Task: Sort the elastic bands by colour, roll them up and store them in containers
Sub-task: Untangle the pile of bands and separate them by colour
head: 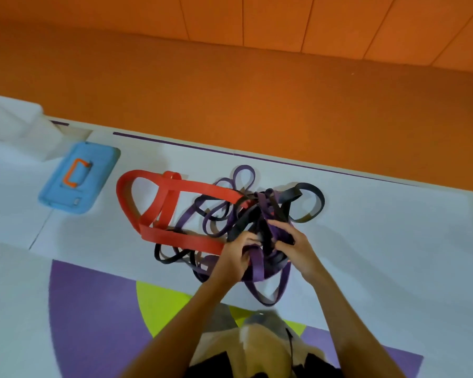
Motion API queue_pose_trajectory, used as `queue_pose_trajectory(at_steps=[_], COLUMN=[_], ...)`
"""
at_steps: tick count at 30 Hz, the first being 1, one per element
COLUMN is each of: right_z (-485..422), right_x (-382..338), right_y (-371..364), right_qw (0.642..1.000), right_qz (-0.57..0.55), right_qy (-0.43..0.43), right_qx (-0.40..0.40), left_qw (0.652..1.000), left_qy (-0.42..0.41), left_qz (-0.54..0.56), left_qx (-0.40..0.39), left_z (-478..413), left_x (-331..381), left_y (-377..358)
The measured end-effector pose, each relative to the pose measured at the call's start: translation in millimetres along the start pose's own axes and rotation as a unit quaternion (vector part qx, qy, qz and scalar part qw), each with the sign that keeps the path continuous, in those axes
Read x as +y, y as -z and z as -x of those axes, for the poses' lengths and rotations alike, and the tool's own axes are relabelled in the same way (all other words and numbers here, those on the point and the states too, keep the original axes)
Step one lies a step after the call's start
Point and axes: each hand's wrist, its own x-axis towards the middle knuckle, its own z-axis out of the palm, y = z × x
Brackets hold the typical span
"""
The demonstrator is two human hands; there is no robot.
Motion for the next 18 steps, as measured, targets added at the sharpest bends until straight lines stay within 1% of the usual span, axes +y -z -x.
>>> queue_pose_trajectory(at_steps=[2, 4, 6, 8, 9, 10, 12, 14, 16, 18], right_z=[10, 18, 25, 31, 33, 35, 38, 40, 41, 41], right_x=[2, 4, 8, 13, 15, 15, 15, 16, 16, 14], right_y=[11, 20, 26, 28, 29, 31, 36, 40, 37, 29], right_qw=[0.999, 0.996, 0.991, 0.990, 0.992, 0.994, 0.995, 0.989, 0.987, 0.991], right_qz=[0.000, -0.003, -0.018, -0.030, -0.039, -0.054, -0.095, -0.129, -0.139, -0.120], right_qy=[-0.024, -0.050, -0.082, -0.086, -0.075, -0.060, -0.036, -0.026, -0.012, 0.015], right_qx=[-0.031, -0.068, -0.103, -0.107, -0.093, -0.067, 0.003, 0.062, 0.075, 0.057], left_qw=[0.997, 0.991, 0.990, 0.990, 0.990, 0.989, 0.976, 0.953, 0.925, 0.908], left_qy=[0.036, 0.080, 0.110, 0.110, 0.098, 0.084, 0.060, 0.037, 0.015, 0.014], left_qz=[-0.050, -0.090, -0.079, -0.087, -0.103, -0.120, -0.167, -0.230, -0.303, -0.349], left_qx=[-0.039, -0.058, -0.038, -0.003, -0.007, -0.035, -0.124, -0.196, -0.228, -0.232], left_z=[-6, -11, -15, -20, -22, -24, -24, -20, -16, -13], left_x=[4, 8, 12, 15, 15, 14, 17, 18, 20, 25], left_y=[-11, -22, -29, -31, -32, -32, -32, -31, -37, -48])
